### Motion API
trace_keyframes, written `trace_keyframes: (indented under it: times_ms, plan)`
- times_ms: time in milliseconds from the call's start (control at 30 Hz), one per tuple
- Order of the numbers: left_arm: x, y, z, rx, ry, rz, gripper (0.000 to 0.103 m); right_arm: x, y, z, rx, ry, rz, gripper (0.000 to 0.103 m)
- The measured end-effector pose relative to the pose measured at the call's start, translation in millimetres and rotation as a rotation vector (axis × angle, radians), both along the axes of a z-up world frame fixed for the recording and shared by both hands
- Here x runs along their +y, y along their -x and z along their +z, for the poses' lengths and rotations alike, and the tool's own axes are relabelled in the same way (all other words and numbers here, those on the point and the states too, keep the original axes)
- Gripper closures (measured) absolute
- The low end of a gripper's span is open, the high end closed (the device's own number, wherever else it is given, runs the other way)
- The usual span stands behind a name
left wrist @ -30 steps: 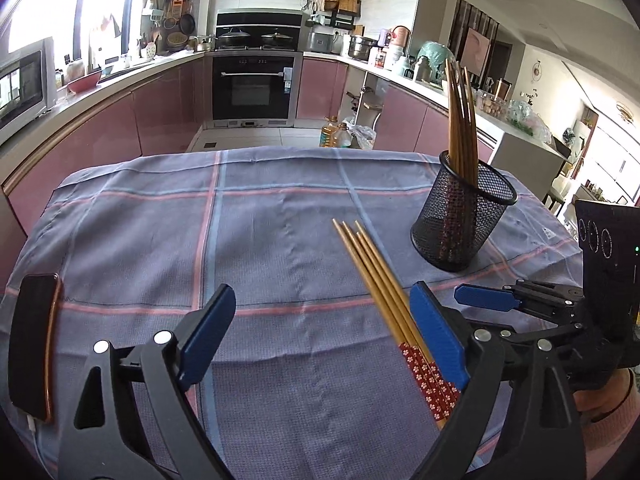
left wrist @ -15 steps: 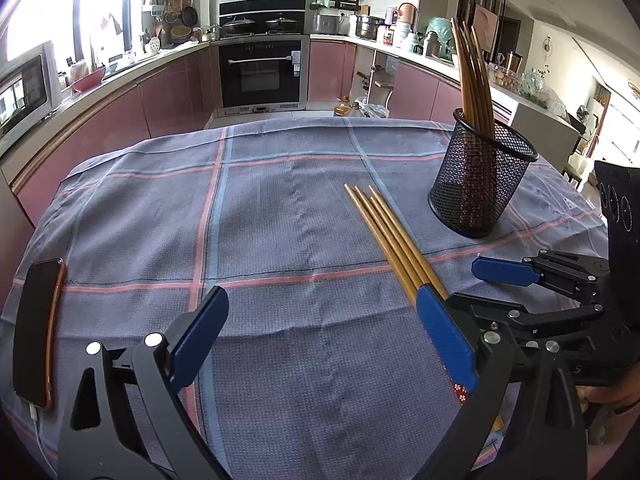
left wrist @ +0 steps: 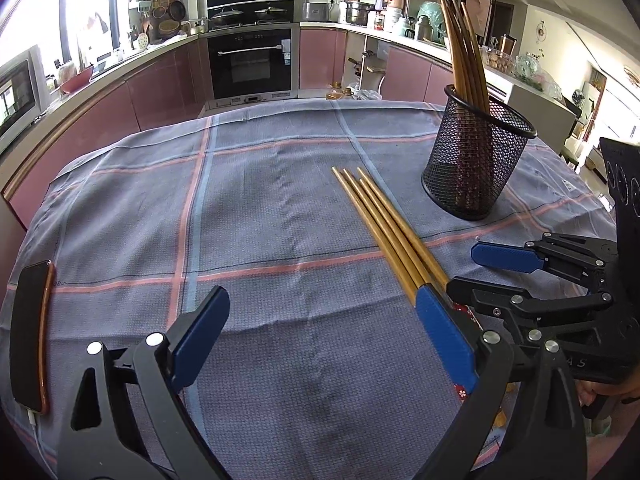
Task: Organize utensils
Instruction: 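Move both open tools back toward the remaining chopsticks on the cloth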
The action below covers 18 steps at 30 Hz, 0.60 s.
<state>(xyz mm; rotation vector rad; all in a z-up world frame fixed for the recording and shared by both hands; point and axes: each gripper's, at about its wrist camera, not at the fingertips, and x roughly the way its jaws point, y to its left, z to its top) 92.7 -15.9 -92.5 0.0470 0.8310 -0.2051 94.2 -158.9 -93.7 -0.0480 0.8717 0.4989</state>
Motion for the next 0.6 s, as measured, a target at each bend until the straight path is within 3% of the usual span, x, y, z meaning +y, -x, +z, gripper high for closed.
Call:
trace_keyframes:
  times_ms: [600]
  plan:
    - [-23,-17,-14,0.062,-0.056,-0.074,0.019,-12,-4,0,0.025,-0.032,0.001,0.067]
